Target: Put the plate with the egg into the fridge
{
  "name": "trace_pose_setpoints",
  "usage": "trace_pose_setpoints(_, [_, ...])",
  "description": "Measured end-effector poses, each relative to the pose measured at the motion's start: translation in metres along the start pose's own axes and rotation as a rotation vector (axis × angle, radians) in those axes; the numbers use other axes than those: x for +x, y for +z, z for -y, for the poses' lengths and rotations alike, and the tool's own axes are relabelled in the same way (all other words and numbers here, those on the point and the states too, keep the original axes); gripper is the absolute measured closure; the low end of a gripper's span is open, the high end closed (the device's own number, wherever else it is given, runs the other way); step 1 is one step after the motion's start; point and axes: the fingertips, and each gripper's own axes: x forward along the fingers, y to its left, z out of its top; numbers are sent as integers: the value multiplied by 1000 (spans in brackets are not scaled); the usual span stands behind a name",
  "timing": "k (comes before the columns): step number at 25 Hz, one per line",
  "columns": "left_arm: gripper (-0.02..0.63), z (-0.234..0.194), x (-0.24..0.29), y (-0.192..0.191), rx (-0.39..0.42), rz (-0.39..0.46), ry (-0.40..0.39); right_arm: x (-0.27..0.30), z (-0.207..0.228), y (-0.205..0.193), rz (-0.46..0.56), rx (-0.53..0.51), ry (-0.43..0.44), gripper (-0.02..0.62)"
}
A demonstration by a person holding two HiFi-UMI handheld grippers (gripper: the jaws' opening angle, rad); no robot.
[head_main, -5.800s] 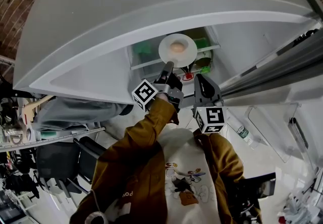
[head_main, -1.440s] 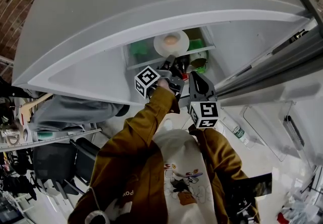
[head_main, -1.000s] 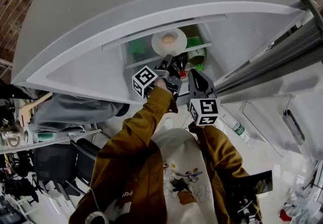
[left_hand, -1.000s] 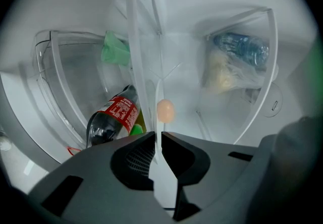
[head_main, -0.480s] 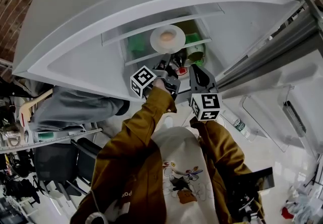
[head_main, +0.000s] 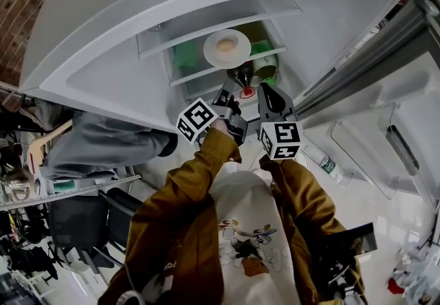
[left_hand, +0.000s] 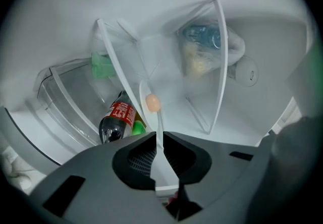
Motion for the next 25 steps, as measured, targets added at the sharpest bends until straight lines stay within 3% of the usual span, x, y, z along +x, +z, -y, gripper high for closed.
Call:
trace_pose_setpoints(15, [563,35,-31,-21,338,-46,-65,-15,-6,2,14,0,-18,588])
trace_pose_setpoints(25, [571,58,-51,-38,707,-44,-98,-25,-6,0,14,2,-29,588])
